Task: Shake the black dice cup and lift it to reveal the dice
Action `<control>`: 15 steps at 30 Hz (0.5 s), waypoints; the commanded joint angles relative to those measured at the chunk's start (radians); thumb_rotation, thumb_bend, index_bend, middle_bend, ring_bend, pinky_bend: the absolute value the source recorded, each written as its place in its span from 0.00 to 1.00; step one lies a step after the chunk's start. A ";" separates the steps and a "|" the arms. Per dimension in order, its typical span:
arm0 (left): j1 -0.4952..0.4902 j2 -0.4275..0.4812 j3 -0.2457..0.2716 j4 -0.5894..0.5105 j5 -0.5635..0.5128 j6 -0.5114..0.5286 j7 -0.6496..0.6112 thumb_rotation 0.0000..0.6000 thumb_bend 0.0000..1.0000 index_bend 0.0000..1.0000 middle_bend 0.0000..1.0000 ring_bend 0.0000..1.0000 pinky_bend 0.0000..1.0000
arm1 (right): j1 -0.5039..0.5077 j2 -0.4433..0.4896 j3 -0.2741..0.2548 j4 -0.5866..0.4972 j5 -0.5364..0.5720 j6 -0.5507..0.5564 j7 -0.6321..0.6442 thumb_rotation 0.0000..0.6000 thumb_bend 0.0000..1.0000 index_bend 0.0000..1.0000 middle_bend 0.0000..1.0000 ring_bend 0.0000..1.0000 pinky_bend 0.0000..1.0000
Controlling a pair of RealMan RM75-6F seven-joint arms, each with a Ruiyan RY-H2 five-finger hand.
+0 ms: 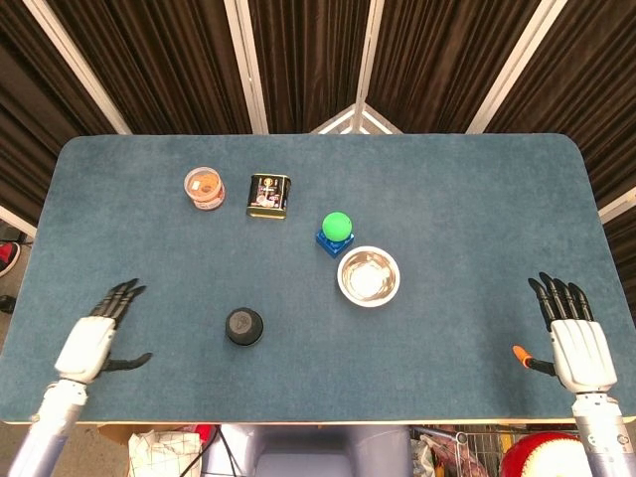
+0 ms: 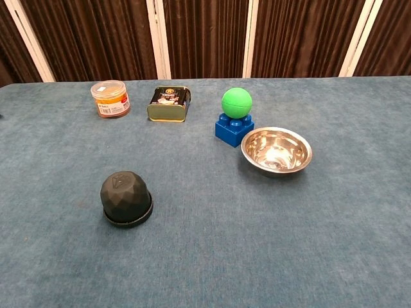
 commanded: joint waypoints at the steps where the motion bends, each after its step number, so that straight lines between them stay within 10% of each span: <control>1: -0.034 -0.038 -0.009 0.004 -0.019 -0.047 -0.016 1.00 0.10 0.09 0.00 0.00 0.17 | 0.002 0.001 0.001 0.002 0.002 -0.003 0.003 1.00 0.18 0.03 0.00 0.01 0.00; 15: -0.151 -0.216 -0.071 0.040 -0.155 -0.229 0.056 1.00 0.10 0.09 0.05 0.00 0.11 | -0.004 0.002 0.002 0.009 0.001 0.007 0.021 1.00 0.19 0.03 0.00 0.01 0.00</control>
